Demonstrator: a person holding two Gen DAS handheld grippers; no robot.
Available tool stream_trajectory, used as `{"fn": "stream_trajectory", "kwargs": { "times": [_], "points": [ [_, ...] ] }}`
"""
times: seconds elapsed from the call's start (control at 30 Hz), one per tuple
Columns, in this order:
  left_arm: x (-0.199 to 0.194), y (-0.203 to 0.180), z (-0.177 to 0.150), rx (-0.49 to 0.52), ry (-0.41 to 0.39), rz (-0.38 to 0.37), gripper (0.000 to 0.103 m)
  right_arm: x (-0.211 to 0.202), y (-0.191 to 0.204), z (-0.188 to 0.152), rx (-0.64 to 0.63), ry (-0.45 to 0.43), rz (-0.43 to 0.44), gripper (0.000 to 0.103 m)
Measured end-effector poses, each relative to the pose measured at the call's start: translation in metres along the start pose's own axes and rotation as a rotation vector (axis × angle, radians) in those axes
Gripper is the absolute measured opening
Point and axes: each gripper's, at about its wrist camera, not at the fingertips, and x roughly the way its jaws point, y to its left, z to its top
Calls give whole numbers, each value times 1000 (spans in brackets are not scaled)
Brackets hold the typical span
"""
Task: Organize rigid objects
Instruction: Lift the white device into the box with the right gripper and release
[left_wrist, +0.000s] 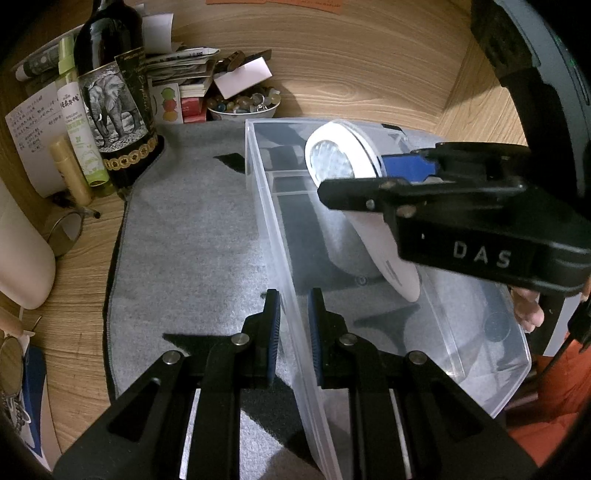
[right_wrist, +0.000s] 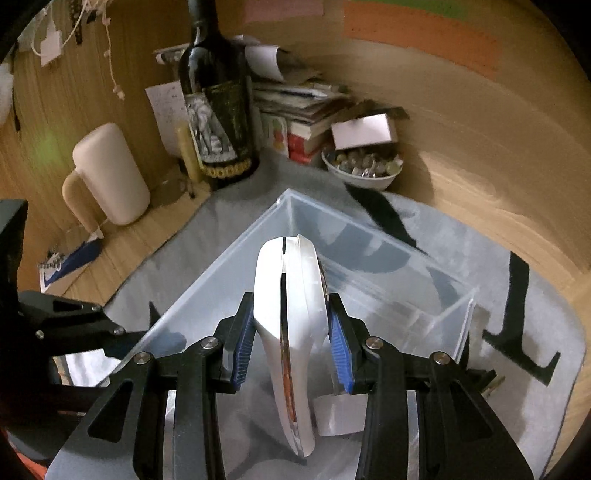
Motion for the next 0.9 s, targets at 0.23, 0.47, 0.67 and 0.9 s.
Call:
{"fn": "stream_trajectory", "kwargs": {
  "times": [0.23, 0.47, 0.67, 0.9],
  "points": [
    [-1, 0, -2, -1, -2, 0, 14, 6, 3, -3, -16, 42, -8, 35],
    [0, 0, -1, -5, 0, -3, 14, -3, 2, -5, -14, 3, -11, 44],
    [0, 1, -2, -7, 0, -3, 14, -21, 0, -8, -1, -45, -14, 47],
    [-1, 1, -2, -8, 1, 0, 14, -54, -7, -14, 12, -136, -75, 59]
  ]
}}
